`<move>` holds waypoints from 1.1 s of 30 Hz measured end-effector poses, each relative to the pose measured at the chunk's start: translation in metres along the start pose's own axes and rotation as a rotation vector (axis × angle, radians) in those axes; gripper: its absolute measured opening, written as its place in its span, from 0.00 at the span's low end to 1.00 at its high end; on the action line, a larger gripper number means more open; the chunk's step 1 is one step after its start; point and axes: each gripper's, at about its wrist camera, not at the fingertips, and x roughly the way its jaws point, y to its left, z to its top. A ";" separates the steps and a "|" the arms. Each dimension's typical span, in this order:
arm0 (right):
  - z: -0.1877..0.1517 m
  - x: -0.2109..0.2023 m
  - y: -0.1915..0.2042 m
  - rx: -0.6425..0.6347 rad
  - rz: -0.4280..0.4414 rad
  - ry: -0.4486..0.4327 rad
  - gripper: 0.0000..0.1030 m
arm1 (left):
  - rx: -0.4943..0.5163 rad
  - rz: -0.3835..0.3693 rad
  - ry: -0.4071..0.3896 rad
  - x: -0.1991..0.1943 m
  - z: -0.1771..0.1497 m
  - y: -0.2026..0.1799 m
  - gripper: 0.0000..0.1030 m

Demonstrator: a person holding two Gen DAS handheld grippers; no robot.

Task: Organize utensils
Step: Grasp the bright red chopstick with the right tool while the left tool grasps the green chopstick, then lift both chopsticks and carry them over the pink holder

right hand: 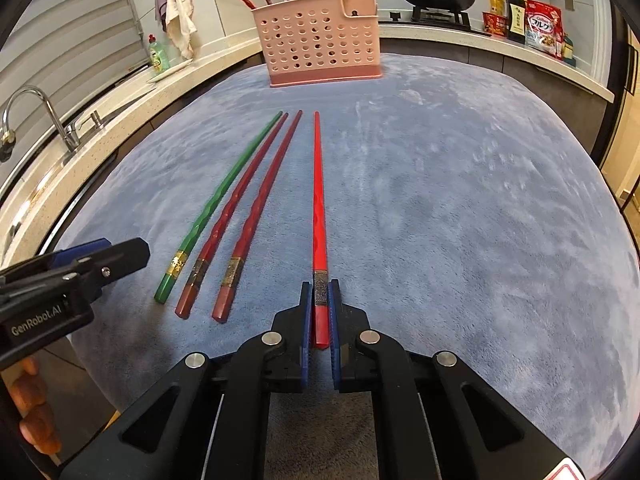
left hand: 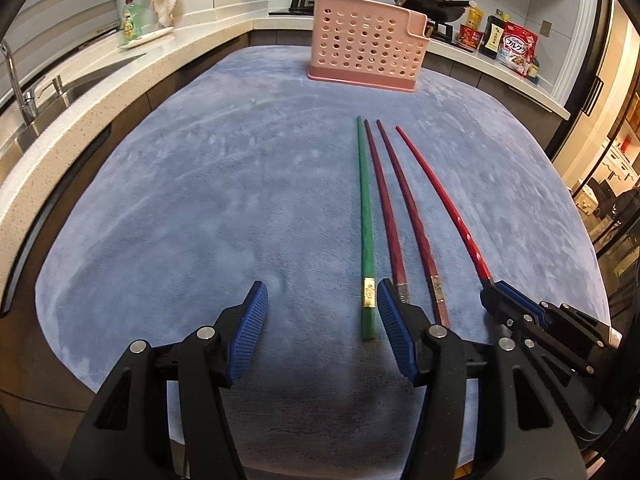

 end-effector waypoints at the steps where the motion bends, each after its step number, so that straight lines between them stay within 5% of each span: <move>1: 0.000 0.000 -0.002 0.007 0.003 0.001 0.07 | -0.001 -0.004 0.004 0.002 0.000 -0.001 0.52; 13: -0.003 -0.001 -0.002 0.006 0.004 0.000 0.07 | 0.024 0.020 0.030 0.021 -0.006 -0.009 0.51; 24: -0.003 -0.001 -0.002 0.008 0.004 0.000 0.07 | 0.067 0.037 0.035 0.021 -0.006 -0.010 0.13; 33: -0.005 -0.004 -0.003 0.012 0.006 0.001 0.07 | 0.070 0.025 0.050 0.019 -0.005 -0.009 0.08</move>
